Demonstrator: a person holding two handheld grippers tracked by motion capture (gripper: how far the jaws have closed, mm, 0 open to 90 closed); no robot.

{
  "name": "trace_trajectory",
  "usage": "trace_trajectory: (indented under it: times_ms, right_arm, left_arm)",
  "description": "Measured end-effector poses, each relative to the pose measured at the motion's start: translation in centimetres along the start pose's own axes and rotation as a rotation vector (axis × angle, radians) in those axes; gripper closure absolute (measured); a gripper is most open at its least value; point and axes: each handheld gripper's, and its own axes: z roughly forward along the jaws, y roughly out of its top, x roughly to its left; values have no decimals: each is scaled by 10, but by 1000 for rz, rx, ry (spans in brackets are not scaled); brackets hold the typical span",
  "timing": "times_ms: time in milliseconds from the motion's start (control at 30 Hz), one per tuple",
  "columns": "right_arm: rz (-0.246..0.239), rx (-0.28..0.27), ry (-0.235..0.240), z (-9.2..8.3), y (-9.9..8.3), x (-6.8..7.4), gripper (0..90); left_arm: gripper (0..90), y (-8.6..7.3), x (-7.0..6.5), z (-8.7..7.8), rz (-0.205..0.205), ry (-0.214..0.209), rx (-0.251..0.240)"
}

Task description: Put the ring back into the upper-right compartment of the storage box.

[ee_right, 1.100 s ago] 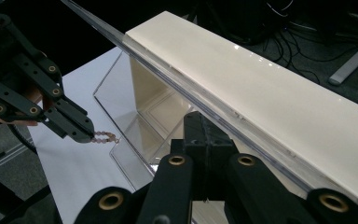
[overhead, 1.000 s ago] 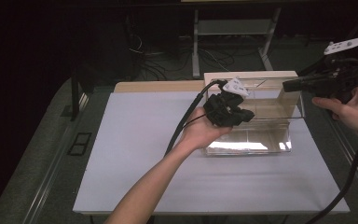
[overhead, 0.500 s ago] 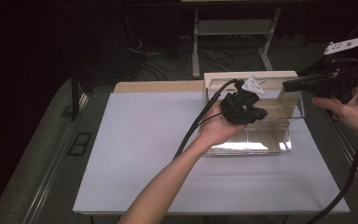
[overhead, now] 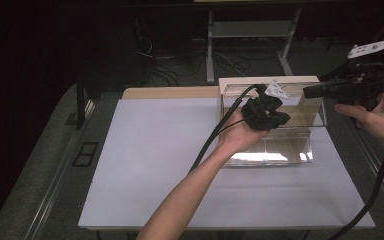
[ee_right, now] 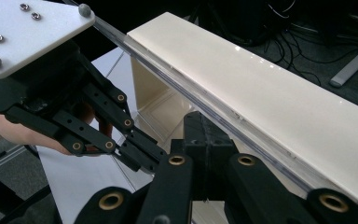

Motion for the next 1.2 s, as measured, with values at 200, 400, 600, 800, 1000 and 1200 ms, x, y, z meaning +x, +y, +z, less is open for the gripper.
trace_trajectory:
  times_ms: [200, 400, 600, 800, 1000, 1200]
  right_arm:
    - [0, -1, 0, 0, 0, 0, 895]
    - [-1, 0, 2, 0, 0, 0, 895]
    - [-1, 0, 1, 0, 0, 0, 895]
    - [0, -2, -1, 0, 0, 0, 895]
    - [2, -5, -2, 0, -1, 0, 895]
    - [8, -14, -2, 0, -2, 1, 894]
  left_arm:
    - [873, 3, -1, 6, 18, 3, 0]
    - [858, 3, -2, 6, 12, -6, -9]
    - [747, 1, -6, -1, 12, -14, -20]
    - [616, -2, -10, -12, 42, -20, -27]
    - [467, -6, -9, -30, 21, -54, -52]
    - [346, -12, -12, -47, -3, -58, -86]
